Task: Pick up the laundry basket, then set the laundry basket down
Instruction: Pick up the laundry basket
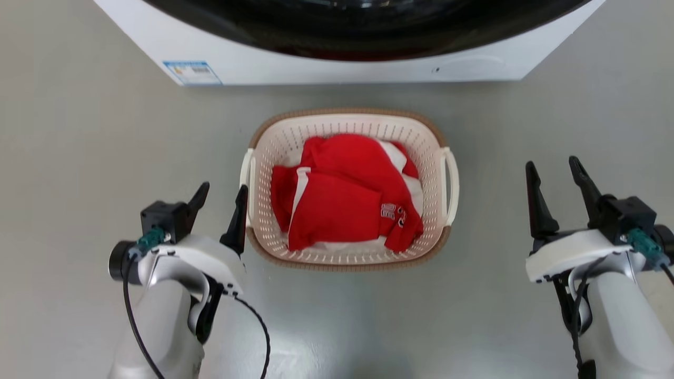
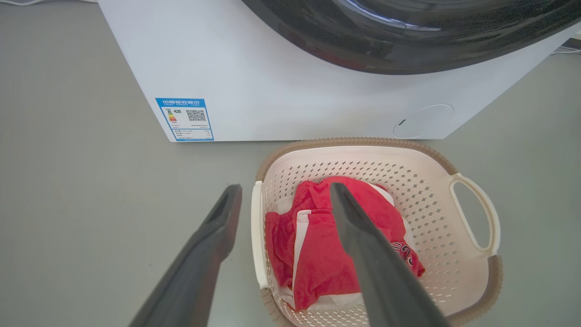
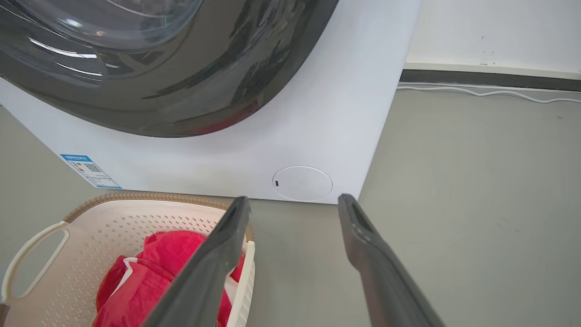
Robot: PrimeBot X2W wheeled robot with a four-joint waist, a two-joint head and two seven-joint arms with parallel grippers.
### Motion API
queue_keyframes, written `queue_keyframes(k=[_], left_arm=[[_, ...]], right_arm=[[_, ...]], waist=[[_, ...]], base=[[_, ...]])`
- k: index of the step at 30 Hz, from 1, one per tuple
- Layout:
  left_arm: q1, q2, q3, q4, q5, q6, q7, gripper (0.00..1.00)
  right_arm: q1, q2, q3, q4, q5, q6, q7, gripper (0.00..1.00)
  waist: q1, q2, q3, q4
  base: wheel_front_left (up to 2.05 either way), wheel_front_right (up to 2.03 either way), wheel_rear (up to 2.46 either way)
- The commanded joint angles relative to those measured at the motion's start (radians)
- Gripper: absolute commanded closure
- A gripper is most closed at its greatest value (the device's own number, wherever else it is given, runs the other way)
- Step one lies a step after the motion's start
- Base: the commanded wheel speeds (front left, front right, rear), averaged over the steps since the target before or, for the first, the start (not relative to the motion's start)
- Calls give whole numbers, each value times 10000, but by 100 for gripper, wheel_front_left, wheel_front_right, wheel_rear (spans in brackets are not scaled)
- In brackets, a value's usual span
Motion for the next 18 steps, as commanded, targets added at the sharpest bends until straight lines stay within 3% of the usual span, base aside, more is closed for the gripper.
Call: queue_keyframes(k=[1, 18], left_arm=[[-327, 303, 168, -34, -110, -58, -63, 0], [-2204, 518, -511, 1272, -397, -58, -63, 0]], right_arm=[[-187, -20, 205, -33, -25, 62, -136, 0], [-1492, 121, 605, 822, -13, 62, -136, 0]], waist=[[-1, 0, 476, 69], [-1, 0, 2089, 14]], base=[[0, 0, 0], [0, 0, 0]])
